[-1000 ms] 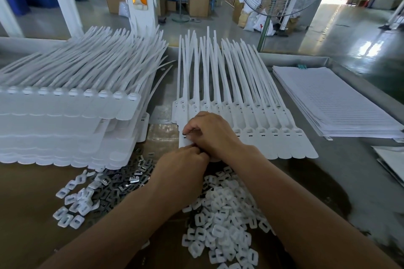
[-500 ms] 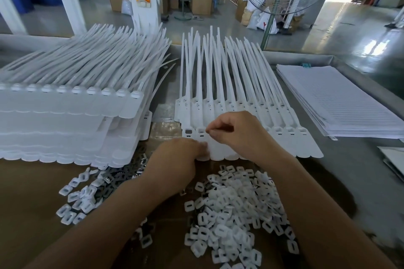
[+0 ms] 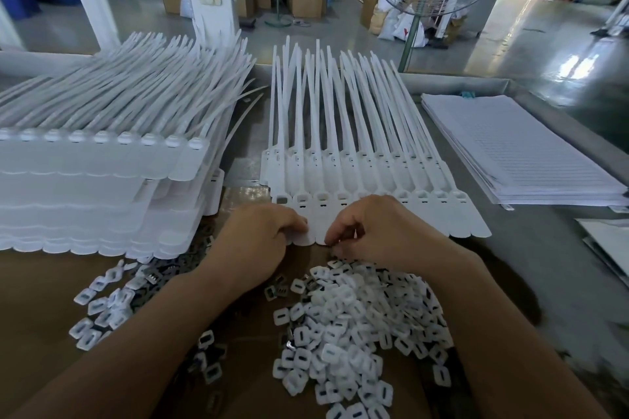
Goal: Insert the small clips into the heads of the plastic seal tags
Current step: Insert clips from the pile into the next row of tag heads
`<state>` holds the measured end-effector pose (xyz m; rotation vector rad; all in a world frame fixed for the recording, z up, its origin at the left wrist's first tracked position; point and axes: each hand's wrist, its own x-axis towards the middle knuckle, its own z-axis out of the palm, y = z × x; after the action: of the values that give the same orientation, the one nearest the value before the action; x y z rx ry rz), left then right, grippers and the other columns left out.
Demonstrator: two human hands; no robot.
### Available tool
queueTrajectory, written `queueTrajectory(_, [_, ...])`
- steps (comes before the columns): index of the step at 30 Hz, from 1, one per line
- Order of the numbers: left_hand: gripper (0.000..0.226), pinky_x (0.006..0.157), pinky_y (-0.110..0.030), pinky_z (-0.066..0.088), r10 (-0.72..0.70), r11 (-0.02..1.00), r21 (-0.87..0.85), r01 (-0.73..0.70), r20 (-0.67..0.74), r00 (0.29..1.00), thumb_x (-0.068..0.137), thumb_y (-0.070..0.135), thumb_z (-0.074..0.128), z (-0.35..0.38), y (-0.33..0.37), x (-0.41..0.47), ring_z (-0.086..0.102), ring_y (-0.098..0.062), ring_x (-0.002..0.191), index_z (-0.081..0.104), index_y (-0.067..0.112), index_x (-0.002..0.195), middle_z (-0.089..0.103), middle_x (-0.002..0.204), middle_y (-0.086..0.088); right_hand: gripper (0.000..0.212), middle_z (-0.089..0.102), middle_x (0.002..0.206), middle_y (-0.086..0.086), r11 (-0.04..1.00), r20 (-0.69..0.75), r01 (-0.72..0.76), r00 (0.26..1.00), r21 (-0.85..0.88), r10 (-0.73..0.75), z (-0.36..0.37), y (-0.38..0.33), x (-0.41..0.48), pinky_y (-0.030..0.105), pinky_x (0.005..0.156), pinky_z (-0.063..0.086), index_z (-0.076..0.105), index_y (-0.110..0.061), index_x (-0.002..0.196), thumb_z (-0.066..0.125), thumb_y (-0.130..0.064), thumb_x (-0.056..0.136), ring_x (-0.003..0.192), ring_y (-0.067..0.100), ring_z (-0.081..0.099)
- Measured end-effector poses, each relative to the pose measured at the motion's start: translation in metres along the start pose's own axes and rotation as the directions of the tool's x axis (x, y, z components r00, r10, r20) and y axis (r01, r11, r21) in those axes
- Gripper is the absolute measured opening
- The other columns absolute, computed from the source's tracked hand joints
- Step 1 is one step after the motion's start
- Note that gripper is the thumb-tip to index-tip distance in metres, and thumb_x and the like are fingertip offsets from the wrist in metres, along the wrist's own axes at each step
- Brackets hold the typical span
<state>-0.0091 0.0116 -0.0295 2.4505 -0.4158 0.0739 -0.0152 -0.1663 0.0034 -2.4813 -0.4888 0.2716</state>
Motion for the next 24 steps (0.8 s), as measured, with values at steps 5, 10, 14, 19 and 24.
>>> queueTrajectory(5, [0.034, 0.09, -0.009, 0.028, 0.045, 0.996, 0.082, -0.046, 0.017, 0.999, 0.088, 0.002, 0.048, 0.0, 0.003, -0.0021, 0.053, -0.007, 0.111, 0.068, 0.02, 0.108, 0.062, 0.119, 0.009, 0.013, 0.057, 0.067, -0.02, 0.999, 0.055, -0.023, 0.998, -0.044, 0.025, 0.004, -0.0007, 0.0029, 0.007, 0.065, 0.044, 0.073, -0.023, 0.089, 0.069, -0.015, 0.079, 0.065, -0.005, 0.055])
queueTrajectory(10, [0.037, 0.093, -0.013, 0.031, 0.08, 0.984, 0.159, -0.084, 0.032, 0.996, 0.088, 0.003, 0.044, -0.0003, 0.0042, -0.0038, 0.052, -0.007, 0.112, 0.065, 0.021, 0.112, 0.06, 0.122, 0.008, 0.005, 0.054, 0.072, -0.019, 0.996, 0.103, -0.022, 0.994, -0.089, 0.031, 0.0042, 0.0003, 0.0033, 0.012, 0.068, 0.044, 0.067, -0.022, 0.085, 0.068, -0.019, 0.081, 0.071, -0.002, 0.053])
queueTrajectory(14, [0.037, 0.094, -0.021, 0.039, 0.098, 0.967, 0.229, -0.11, 0.062, 0.993, 0.089, 0.005, 0.043, -0.0002, 0.007, -0.0038, 0.054, -0.011, 0.108, 0.064, 0.024, 0.112, 0.061, 0.12, 0.005, 0.017, 0.057, 0.07, -0.014, 0.999, 0.036, -0.037, 0.999, -0.015, 0.038, 0.0016, 0.0039, 0.0033, 0.008, 0.06, 0.041, 0.056, -0.027, 0.071, 0.064, -0.021, 0.084, 0.065, -0.002, 0.053])
queueTrajectory(19, [0.033, 0.092, -0.03, 0.043, 0.127, 0.943, 0.295, -0.151, 0.101, 0.987, 0.09, 0.009, 0.041, -0.0004, 0.0083, -0.0034, 0.055, -0.013, 0.106, 0.063, 0.02, 0.112, 0.062, 0.117, 0.002, 0.013, 0.065, 0.07, -0.006, 0.967, -0.088, -0.072, 0.991, 0.246, 0.096, 0.0064, 0.0044, 0.0066, 0.016, 0.059, 0.05, 0.054, -0.021, 0.077, 0.056, -0.018, 0.09, 0.062, 0.001, 0.062])
queueTrajectory(24, [0.032, 0.091, -0.028, 0.043, 0.137, 0.934, 0.316, -0.165, 0.11, 0.984, 0.09, 0.012, 0.042, 0.0012, 0.01, -0.0029, 0.055, -0.012, 0.106, 0.061, 0.021, 0.114, 0.06, 0.117, 0.002, 0.017, 0.064, 0.075, -0.006, 0.977, -0.219, -0.06, 0.97, 0.205, 0.106, 0.0101, 0.0085, 0.0101, 0.013, 0.063, 0.049, 0.055, -0.027, 0.072, 0.063, -0.017, 0.084, 0.068, 0.002, 0.06])
